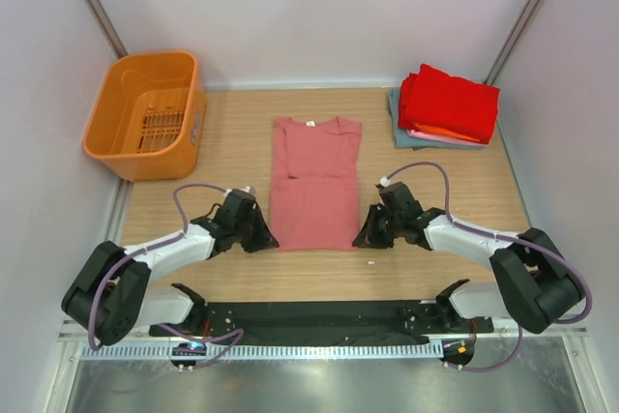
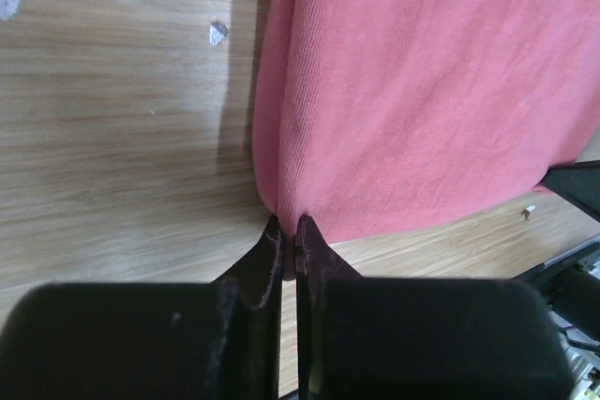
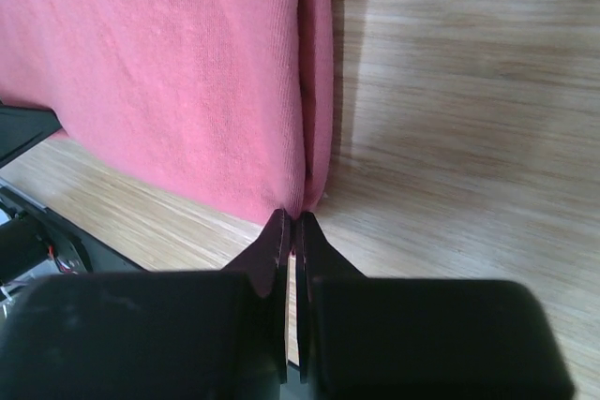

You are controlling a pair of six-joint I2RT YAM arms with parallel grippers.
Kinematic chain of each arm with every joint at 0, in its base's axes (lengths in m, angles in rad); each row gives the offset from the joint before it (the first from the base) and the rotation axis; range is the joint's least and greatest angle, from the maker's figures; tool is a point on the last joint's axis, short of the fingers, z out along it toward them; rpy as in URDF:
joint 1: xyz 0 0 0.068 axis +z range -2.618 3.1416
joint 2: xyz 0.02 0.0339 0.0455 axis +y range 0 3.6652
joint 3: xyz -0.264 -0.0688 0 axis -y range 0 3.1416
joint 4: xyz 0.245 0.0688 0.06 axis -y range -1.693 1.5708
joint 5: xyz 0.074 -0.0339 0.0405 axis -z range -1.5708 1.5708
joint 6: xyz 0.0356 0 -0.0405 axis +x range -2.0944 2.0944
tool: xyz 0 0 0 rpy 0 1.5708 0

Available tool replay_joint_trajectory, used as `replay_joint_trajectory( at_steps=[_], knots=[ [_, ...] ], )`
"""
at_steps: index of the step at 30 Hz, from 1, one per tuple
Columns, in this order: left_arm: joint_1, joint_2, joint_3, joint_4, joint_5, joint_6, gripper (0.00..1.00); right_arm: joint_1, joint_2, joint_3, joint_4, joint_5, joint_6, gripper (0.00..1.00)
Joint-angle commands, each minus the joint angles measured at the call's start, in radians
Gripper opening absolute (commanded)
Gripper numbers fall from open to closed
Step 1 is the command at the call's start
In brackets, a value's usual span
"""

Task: Fold and stack the t-shirts
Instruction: Fold the tshirt

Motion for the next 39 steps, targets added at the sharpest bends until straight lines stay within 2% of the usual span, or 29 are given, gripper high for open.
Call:
replay_joint_trajectory(
  at_steps=[1,12,15,18,21,25,32,39],
  knots=[
    [-0.028,-0.034,-0.014,-0.082,-0.031,-0.01,0.0,0.01,-0.053,0.014,-0.034,-0.001,-0.002,0.01],
    [-0.238,-0.355,0.03,-0.349,-0.141,-0.173,0.0,0.048,-0.449,0.043,-0.372,0.031,0.065,0.01],
    [-0.276,-0.447,0.09,-0.505,-0.175,-0.204,0.0,0.059,-0.538,0.094,-0.445,0.029,0.09,0.01],
    [-0.28,-0.493,0.223,-0.631,-0.244,-0.185,0.0,0.061,-0.559,0.198,-0.526,0.052,0.079,0.01],
    [-0.281,-0.473,0.396,-0.803,-0.327,-0.138,0.02,0.062,-0.527,0.322,-0.589,0.103,0.049,0.01],
    [-0.278,-0.388,0.582,-0.872,-0.387,-0.075,0.05,0.061,-0.443,0.456,-0.636,0.161,0.004,0.01],
    [-0.257,-0.231,0.681,-0.865,-0.393,0.002,0.05,0.058,-0.322,0.551,-0.62,0.198,-0.03,0.01],
    [-0.175,-0.179,0.702,-0.836,-0.312,0.057,0.06,0.056,-0.291,0.551,-0.614,0.198,-0.028,0.01]
  ],
)
